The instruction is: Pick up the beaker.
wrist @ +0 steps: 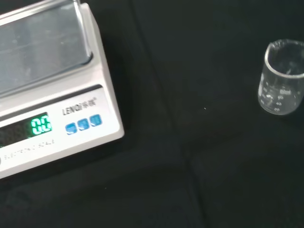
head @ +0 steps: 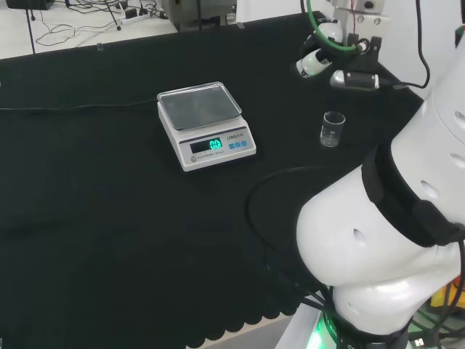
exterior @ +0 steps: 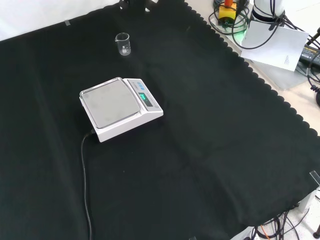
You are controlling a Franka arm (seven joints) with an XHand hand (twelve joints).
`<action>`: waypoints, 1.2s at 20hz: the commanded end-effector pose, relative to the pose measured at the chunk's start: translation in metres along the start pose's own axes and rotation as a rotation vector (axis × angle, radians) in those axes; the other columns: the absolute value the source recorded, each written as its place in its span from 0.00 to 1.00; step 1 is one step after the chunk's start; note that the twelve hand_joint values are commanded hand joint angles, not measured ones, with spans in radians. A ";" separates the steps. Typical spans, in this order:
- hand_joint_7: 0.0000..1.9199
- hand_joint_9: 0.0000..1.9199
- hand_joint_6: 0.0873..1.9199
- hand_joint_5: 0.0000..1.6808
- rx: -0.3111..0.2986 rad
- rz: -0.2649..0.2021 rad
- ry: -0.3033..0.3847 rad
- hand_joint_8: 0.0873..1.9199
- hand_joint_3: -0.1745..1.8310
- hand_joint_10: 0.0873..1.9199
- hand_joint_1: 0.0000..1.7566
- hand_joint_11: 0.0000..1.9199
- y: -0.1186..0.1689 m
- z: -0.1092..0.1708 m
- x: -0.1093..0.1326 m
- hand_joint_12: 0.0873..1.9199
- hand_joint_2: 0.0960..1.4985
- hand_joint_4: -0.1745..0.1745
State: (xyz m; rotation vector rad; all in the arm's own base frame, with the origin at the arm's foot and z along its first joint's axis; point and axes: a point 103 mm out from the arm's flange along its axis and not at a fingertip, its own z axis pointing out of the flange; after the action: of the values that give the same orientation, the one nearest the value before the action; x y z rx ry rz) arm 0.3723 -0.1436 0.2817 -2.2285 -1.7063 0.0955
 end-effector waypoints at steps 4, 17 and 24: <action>0.19 0.24 0.06 0.31 0.030 0.061 0.049 0.28 0.00 0.35 0.38 0.02 0.026 0.024 -0.038 0.75 0.72 0.51; 0.19 0.24 0.07 0.32 0.087 0.092 0.096 0.28 0.00 0.35 0.38 0.02 0.067 0.049 -0.077 0.75 0.73 0.49; 0.19 0.24 0.08 0.33 0.105 0.079 0.128 0.29 0.00 0.35 0.39 0.03 0.092 0.059 -0.086 0.74 0.73 0.48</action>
State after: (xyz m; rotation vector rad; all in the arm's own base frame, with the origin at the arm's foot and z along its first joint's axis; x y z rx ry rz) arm 0.3946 -0.2216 0.2121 -2.2320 -1.5223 0.1072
